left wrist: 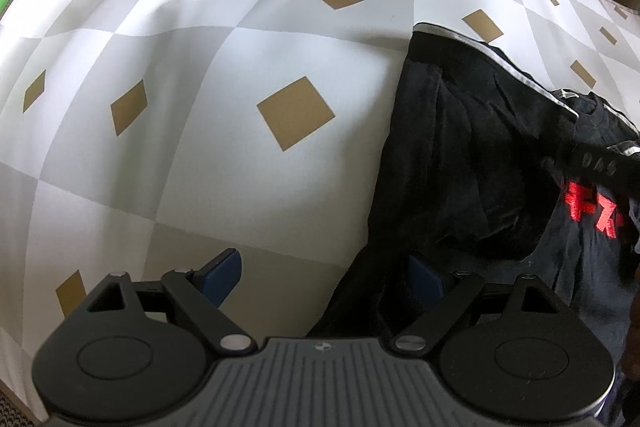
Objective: Fold clothes
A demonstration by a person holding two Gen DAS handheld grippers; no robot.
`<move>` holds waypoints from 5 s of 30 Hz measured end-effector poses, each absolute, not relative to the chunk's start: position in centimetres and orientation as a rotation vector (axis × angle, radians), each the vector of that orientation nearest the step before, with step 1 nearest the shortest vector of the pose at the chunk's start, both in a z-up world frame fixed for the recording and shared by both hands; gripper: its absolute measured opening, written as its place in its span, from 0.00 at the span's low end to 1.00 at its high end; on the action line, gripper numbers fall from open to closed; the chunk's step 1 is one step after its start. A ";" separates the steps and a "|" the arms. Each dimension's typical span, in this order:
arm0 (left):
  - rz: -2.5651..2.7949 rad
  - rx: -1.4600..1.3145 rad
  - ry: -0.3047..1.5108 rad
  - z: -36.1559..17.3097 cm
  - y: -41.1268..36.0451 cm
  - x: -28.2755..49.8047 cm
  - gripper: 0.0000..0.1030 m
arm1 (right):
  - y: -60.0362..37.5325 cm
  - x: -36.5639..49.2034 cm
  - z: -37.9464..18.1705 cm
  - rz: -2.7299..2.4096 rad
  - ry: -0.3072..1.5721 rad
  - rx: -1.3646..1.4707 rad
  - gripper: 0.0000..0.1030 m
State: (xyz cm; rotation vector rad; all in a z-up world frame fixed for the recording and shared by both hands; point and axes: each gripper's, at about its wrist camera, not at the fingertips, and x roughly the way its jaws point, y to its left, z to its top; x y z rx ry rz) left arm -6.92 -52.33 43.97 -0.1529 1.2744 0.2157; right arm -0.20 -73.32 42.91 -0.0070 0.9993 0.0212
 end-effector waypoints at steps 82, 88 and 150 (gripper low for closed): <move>0.017 -0.019 1.132 42.7 -56.3 -24.4 1.00 | -85.1 -22.8 43.6 -0.323 1.116 0.255 0.81; 0.030 -0.008 1.143 43.1 -56.5 -24.7 0.99 | -84.3 -24.6 44.8 -0.292 1.090 0.248 0.81; -0.053 0.006 1.023 47.7 -59.7 -31.2 0.99 | -84.5 -30.6 43.4 -0.401 1.137 0.292 0.87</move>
